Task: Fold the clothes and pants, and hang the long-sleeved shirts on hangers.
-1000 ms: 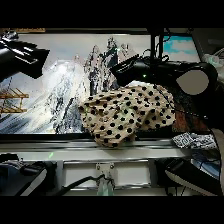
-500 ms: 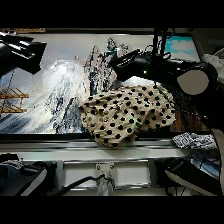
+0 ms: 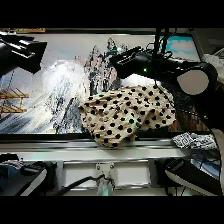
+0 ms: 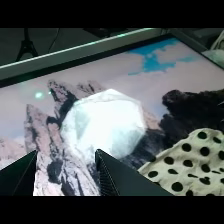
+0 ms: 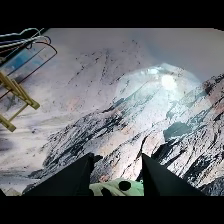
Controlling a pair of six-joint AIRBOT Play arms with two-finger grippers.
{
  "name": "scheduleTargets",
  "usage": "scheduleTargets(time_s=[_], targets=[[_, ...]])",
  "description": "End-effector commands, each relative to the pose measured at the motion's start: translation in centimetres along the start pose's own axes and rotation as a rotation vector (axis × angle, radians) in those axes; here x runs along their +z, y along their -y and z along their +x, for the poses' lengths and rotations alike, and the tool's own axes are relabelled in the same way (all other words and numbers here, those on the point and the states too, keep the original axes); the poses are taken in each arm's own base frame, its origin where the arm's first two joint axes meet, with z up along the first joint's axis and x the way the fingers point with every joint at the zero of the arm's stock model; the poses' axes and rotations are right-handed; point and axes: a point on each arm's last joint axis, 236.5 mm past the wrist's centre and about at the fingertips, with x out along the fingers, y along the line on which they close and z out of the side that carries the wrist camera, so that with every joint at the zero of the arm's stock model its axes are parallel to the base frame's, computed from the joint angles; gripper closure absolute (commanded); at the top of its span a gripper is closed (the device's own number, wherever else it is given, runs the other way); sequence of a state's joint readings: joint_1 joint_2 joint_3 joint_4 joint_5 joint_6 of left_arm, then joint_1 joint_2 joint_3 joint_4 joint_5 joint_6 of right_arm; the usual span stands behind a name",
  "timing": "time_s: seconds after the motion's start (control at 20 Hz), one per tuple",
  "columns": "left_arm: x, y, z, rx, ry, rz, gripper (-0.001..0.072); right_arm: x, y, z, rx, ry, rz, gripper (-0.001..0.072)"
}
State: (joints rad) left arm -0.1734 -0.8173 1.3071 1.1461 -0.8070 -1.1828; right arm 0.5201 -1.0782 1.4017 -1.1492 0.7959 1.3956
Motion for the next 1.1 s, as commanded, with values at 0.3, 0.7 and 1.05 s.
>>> scheduleTargets(time_s=[0.3,0.7,1.05], targets=[[-1.4,1.7,0.1,-0.072,-0.049,-0.051,0.03,0.5,0.0,0.1,-0.002,0.02,0.002,0.0344],[-16.4,5.7,2.9,-0.228,-0.392,-0.261,0.03,-4.0,2.0,2.8,-0.042,-0.132,-0.001,0.0345],[-25.4,6.8,2.7,-0.236,-0.568,-0.38,0.0302,-12.8,8.1,3.9,-0.208,-0.314,0.175,0.0344]])
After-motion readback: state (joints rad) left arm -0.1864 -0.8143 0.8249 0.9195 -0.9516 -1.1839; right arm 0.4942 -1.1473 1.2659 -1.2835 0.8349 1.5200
